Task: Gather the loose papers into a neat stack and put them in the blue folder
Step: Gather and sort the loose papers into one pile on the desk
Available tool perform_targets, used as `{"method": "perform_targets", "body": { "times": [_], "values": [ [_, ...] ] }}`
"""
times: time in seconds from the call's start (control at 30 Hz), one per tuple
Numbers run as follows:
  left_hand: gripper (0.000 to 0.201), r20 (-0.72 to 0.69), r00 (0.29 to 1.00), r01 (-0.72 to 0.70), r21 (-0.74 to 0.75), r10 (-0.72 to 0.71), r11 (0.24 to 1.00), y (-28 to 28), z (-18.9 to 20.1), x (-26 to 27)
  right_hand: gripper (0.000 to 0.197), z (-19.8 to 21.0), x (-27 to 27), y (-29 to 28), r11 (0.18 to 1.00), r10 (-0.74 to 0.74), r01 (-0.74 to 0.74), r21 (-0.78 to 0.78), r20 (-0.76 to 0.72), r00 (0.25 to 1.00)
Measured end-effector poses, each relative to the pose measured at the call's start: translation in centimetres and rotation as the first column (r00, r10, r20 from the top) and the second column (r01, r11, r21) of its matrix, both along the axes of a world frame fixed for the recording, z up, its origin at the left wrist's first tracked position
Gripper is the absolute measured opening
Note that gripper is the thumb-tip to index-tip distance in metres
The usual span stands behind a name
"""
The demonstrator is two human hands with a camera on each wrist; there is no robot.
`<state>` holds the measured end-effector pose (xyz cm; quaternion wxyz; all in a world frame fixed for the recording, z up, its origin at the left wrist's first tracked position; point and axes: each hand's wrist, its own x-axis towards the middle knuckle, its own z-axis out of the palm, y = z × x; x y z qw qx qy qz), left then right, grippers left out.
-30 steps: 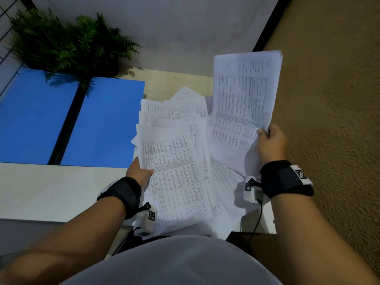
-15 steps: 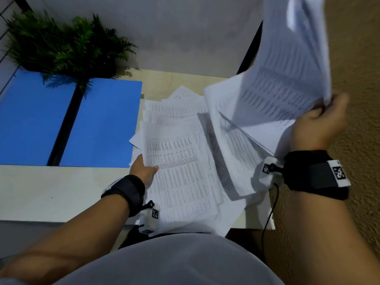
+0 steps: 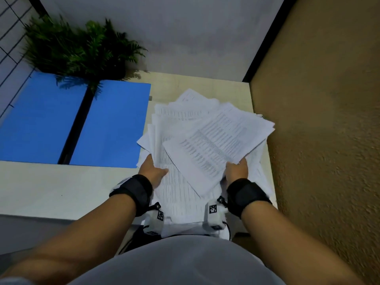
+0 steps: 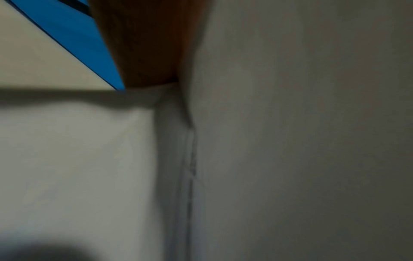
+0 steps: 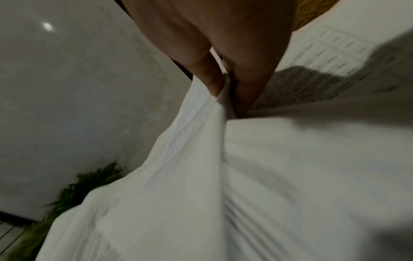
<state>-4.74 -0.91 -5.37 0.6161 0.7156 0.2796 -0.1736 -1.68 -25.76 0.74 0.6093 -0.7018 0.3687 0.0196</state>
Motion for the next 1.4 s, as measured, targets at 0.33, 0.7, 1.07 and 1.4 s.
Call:
{"method": "perform_targets", "body": {
  "times": [0.33, 0.7, 1.07, 1.4],
  "values": [
    [0.058, 0.005, 0.999, -0.037, 0.015, 0.037, 0.999, -0.3, 0.4, -0.4, 0.023, 12.8, 3.5, -5.1, 0.956, -0.052, 0.220, -0.194, 0.627, 0.777],
    [0.084, -0.223, 0.974, 0.073, 0.116, -0.045, 0.991, -0.8, 4.8, 0.0, 0.022, 6.1, 0.9, -1.6, 0.749, 0.473, -0.390, -0.536, 0.019, 0.881],
    [0.051, -0.152, 0.981, 0.156, 0.258, -0.119, 0.954, -1.1, 5.0, -1.1, 0.009, -0.2, -0.7, 0.1, 0.412, 0.655, -0.705, -0.577, -0.350, 0.670],
    [0.048, -0.140, 0.989, 0.069, 0.223, -0.038, 0.972, -0.7, 4.8, -1.7, 0.017, -1.2, 0.2, -4.5, 0.504, 0.629, -0.783, -0.364, -0.466, 0.622]
  ]
}}
